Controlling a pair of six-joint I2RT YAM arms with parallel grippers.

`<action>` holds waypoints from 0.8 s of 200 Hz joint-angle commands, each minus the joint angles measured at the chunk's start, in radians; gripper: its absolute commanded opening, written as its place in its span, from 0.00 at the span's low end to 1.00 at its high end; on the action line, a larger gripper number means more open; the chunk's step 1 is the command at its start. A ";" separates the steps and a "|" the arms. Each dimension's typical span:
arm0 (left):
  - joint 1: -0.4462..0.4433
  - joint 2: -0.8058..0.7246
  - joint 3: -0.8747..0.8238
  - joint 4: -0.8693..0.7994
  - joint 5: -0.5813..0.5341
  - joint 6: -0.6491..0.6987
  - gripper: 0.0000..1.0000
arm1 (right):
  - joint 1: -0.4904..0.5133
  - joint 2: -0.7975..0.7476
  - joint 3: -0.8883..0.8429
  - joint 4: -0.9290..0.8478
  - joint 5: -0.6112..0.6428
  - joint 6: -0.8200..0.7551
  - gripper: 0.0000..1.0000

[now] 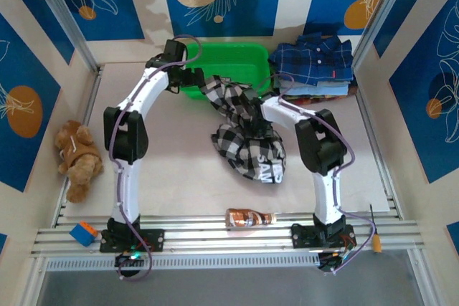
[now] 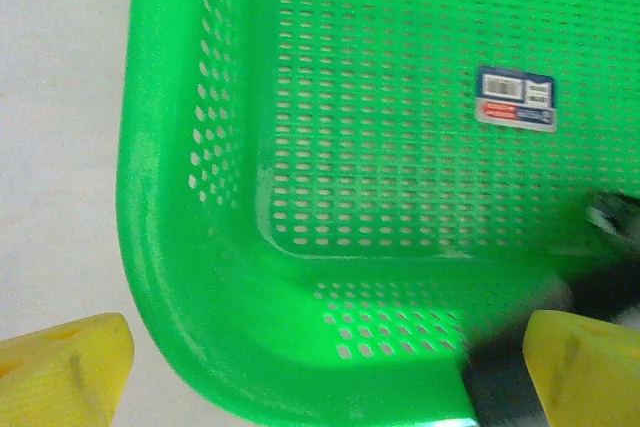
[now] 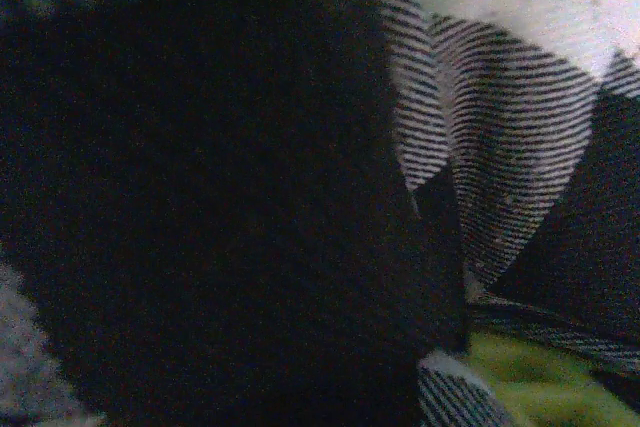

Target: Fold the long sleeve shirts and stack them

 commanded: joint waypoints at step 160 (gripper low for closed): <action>0.103 0.183 0.188 -0.052 -0.021 -0.048 0.12 | -0.063 -0.276 -0.185 -0.150 -0.107 0.011 0.30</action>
